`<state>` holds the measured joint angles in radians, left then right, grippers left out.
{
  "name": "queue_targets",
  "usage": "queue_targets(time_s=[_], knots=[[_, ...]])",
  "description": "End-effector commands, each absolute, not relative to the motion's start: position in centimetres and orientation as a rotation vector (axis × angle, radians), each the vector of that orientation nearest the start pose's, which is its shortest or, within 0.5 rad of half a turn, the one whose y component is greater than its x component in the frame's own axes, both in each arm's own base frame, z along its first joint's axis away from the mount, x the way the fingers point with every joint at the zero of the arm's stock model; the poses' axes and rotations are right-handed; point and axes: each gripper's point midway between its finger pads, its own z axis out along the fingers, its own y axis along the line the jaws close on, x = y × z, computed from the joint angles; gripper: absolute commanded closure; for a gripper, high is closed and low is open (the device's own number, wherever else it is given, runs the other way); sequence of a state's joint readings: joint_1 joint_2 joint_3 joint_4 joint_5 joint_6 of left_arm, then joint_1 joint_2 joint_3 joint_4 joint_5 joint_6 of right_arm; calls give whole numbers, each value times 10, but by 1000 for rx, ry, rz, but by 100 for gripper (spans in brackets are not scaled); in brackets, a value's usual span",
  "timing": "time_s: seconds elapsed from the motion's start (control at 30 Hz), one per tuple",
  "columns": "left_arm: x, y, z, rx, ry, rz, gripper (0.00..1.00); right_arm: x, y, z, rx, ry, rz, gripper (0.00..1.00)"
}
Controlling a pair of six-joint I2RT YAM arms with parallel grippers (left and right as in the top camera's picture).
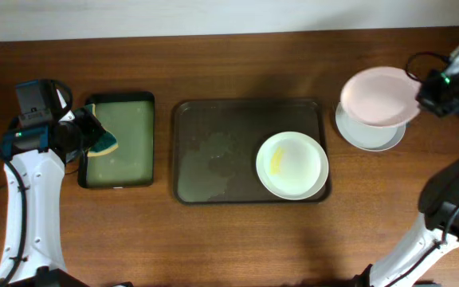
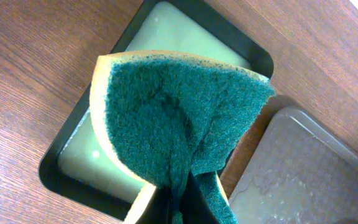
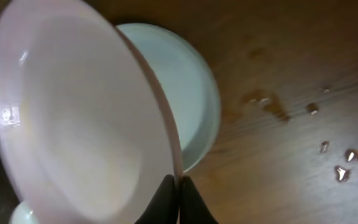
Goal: Clean dirty plates on tray and stack at the side
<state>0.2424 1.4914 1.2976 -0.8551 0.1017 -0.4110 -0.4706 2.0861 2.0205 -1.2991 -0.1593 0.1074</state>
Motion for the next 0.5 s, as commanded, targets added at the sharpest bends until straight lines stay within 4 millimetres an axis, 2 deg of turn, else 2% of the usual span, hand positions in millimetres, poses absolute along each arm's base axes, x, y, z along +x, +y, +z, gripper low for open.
queue_targets(time_s=[0.0,0.03,0.07,0.1,0.17,0.27,0.3,0.33,0.4,0.43,0.47], knots=[[370,72,187,-773,2469,-201,100,400,-188,117,830,2824,204,96],[370,72,187,-773,2469,-201,100,399,-188,103,837,2829,207,96],[370,72,187,-773,2469,-201,100,398,-188,97,837,2831,209,89],[370,72,187,-773,2469,-201,100,400,-182,91,828,2830,242,43],[370,72,187,-773,2469,-201,100,408,-161,98,789,2813,377,15],[370,72,187,-773,2469,-201,100,418,-115,134,658,2754,652,14],[370,72,187,-773,2469,-201,100,414,-85,154,534,2766,707,15],[370,72,187,-773,2469,-201,100,407,-65,163,426,2796,711,15],[370,72,187,-773,2469,-201,100,392,-28,169,195,2892,643,15],[370,72,187,-773,2469,-201,100,385,-8,162,18,2964,557,15],[370,72,187,-773,2469,-201,100,381,3,153,-68,3013,472,15]])
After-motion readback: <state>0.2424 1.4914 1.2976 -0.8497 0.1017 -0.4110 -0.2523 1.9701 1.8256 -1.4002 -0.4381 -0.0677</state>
